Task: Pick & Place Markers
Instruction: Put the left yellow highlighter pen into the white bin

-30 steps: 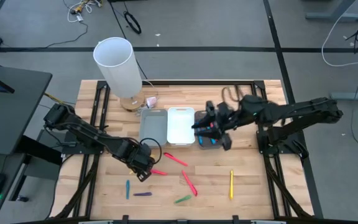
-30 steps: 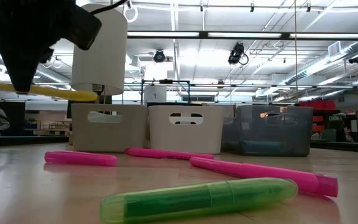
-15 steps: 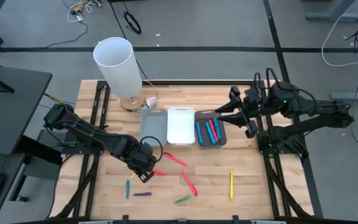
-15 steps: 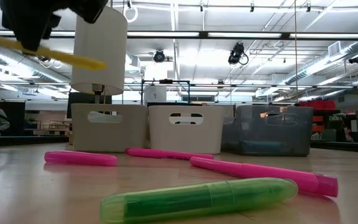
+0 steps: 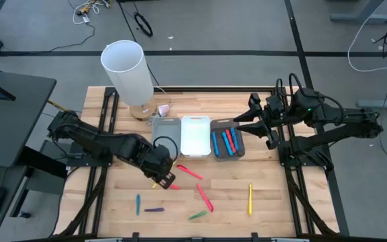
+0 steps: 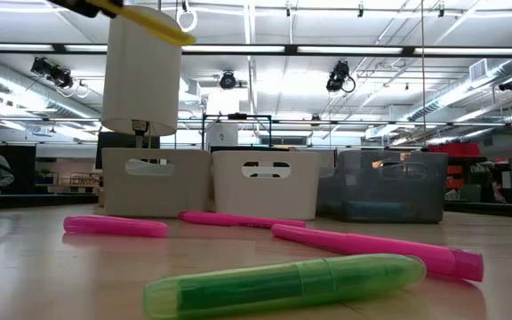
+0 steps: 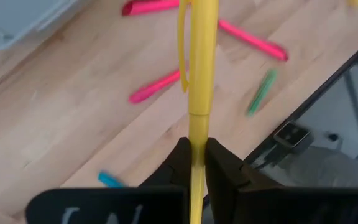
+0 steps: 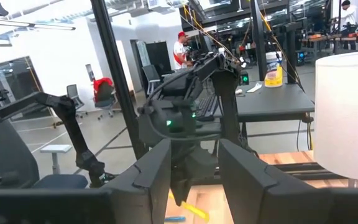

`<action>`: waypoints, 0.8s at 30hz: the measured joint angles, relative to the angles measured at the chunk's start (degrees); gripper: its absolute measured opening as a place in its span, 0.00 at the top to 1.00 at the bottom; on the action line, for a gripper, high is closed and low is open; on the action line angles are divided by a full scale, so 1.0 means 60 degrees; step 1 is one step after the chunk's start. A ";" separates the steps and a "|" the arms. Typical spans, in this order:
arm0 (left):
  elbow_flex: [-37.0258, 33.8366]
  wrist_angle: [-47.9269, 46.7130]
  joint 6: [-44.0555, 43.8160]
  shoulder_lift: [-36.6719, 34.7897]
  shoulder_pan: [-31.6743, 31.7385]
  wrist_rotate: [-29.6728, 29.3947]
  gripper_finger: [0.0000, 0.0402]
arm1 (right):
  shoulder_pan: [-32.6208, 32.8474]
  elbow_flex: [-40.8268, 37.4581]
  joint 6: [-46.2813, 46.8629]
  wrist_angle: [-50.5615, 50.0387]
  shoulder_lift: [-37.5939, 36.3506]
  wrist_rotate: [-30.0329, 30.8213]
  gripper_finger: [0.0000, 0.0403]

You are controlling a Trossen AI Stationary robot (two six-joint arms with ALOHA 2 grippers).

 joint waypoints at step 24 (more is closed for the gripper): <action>0.0039 0.1270 -0.2050 0.0004 0.3612 -0.0412 0.94 | 0.0022 0.0000 -0.1267 -0.0008 -0.0076 -0.0004 0.67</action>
